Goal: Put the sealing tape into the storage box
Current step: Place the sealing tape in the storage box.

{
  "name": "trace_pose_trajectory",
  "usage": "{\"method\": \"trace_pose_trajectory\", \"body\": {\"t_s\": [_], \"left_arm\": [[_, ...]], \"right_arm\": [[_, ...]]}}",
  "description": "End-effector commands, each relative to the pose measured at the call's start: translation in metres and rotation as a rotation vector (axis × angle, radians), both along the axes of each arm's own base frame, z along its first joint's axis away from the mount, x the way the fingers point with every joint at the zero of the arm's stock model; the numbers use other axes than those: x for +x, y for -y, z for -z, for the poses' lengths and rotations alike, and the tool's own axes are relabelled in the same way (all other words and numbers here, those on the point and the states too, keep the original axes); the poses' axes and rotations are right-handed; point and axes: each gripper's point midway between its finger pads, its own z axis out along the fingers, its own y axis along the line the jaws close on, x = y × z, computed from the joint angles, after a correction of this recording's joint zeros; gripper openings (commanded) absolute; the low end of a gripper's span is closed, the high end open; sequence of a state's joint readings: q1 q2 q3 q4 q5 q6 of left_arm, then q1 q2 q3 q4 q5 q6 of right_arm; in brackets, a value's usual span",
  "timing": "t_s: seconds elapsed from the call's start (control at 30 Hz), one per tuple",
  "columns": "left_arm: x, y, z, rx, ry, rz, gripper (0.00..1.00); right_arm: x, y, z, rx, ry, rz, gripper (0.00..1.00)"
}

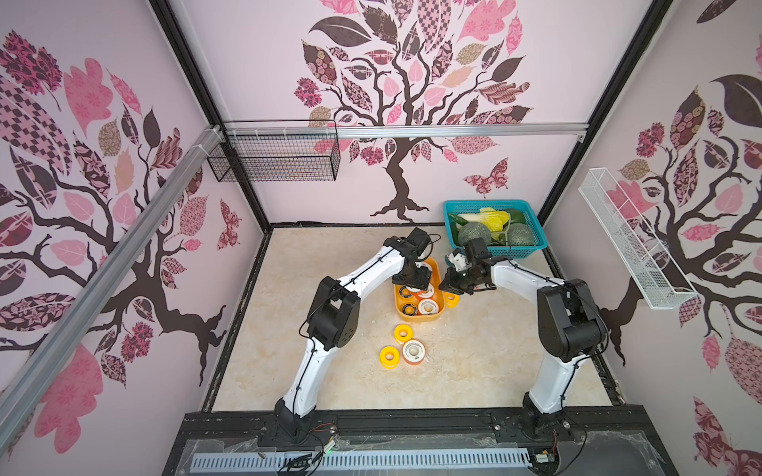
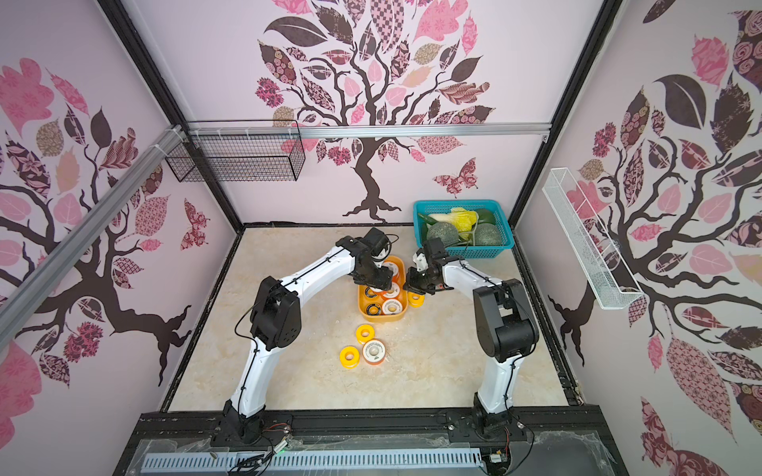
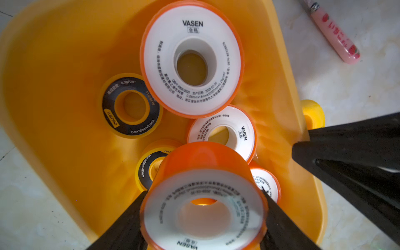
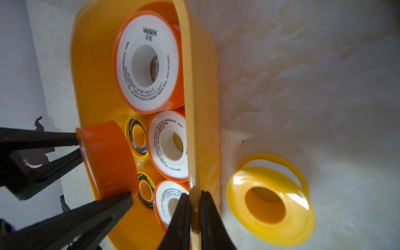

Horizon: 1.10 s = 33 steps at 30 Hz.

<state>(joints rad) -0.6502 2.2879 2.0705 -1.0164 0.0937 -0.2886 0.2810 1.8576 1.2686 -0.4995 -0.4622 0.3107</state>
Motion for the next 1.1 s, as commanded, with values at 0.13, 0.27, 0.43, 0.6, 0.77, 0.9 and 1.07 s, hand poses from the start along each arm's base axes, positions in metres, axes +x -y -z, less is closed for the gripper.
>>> {"method": "trace_pose_trajectory", "body": {"t_s": [0.13,0.27,0.43,0.6,0.77,0.9,1.07], "left_arm": [[-0.002,0.013,0.004,-0.011,-0.019,0.015,0.69],[-0.001,0.017,0.006,-0.014,-0.020,0.015,0.69],[0.001,0.019,0.010,-0.010,-0.026,0.014,0.69],[0.002,0.021,0.015,-0.013,-0.035,0.010,0.70],[0.003,0.024,0.014,-0.027,-0.038,0.008,0.71],[0.004,0.026,0.015,-0.033,-0.032,0.006,0.72],[0.005,0.029,0.019,-0.045,-0.041,-0.002,0.75]], "right_arm": [[-0.010,-0.003,-0.003,-0.008,-0.012,-0.010,0.15],[-0.011,-0.003,-0.002,-0.010,-0.015,-0.010,0.16],[-0.011,-0.002,-0.003,-0.014,-0.012,-0.009,0.17],[-0.011,-0.002,-0.003,-0.018,-0.013,-0.012,0.17],[-0.012,0.000,-0.001,-0.026,-0.014,-0.011,0.17],[-0.013,0.000,-0.001,-0.029,-0.016,-0.011,0.17],[-0.014,0.001,-0.001,-0.032,-0.017,-0.013,0.17]]}}
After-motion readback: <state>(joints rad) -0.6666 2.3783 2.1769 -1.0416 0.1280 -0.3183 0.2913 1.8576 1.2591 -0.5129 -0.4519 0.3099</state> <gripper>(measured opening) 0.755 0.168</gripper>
